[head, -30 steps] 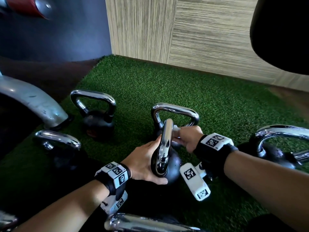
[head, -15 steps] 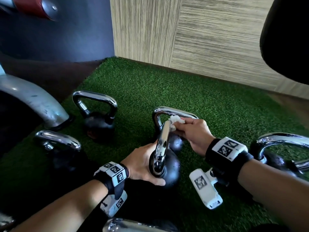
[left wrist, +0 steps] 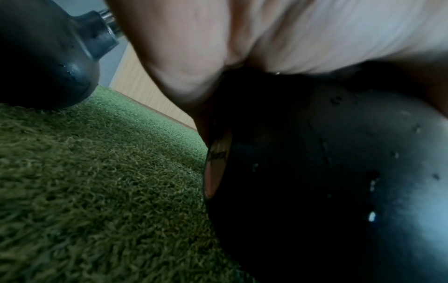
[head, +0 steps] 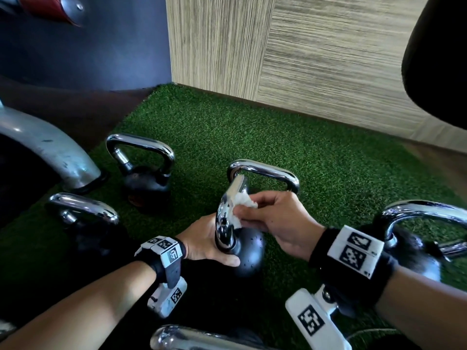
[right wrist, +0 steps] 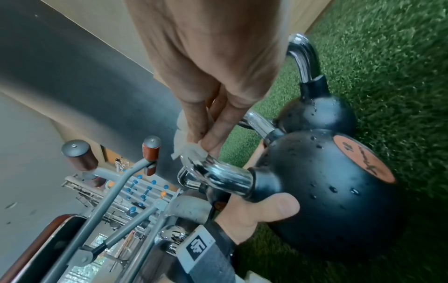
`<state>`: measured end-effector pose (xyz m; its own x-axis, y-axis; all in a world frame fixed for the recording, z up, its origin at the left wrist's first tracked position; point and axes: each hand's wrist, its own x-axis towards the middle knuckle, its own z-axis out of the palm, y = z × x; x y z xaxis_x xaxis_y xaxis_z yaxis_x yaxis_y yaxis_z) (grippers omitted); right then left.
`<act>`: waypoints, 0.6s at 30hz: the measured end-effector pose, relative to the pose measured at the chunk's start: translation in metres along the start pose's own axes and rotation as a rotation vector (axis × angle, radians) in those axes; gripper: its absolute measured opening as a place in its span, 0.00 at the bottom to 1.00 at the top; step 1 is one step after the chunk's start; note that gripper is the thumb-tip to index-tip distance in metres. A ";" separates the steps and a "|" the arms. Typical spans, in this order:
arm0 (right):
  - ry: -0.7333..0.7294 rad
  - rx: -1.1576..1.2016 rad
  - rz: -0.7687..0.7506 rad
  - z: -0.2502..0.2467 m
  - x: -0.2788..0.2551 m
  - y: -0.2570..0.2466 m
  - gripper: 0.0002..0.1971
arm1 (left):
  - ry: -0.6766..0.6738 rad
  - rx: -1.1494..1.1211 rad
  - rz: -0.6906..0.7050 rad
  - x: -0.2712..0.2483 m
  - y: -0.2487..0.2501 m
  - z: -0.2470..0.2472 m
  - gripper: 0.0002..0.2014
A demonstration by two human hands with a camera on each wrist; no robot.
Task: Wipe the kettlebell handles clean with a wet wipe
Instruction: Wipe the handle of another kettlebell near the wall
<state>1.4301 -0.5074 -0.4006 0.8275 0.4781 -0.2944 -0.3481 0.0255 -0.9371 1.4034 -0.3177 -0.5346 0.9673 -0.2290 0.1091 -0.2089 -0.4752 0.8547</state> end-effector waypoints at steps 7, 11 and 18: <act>-0.056 -0.170 -0.054 0.004 -0.003 0.002 0.13 | -0.064 -0.140 0.004 0.001 0.006 -0.004 0.45; -0.052 -0.291 -0.049 0.002 0.001 0.015 0.15 | -0.107 -0.079 -0.045 0.002 0.005 -0.006 0.36; -0.073 -0.811 -0.153 -0.009 0.014 0.023 0.15 | -0.127 -0.154 -0.061 0.002 -0.007 -0.003 0.34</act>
<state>1.4375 -0.5081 -0.4274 0.7995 0.5773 -0.1660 0.2148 -0.5329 -0.8185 1.4070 -0.3118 -0.5389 0.9496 -0.3134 -0.0015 -0.1168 -0.3583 0.9263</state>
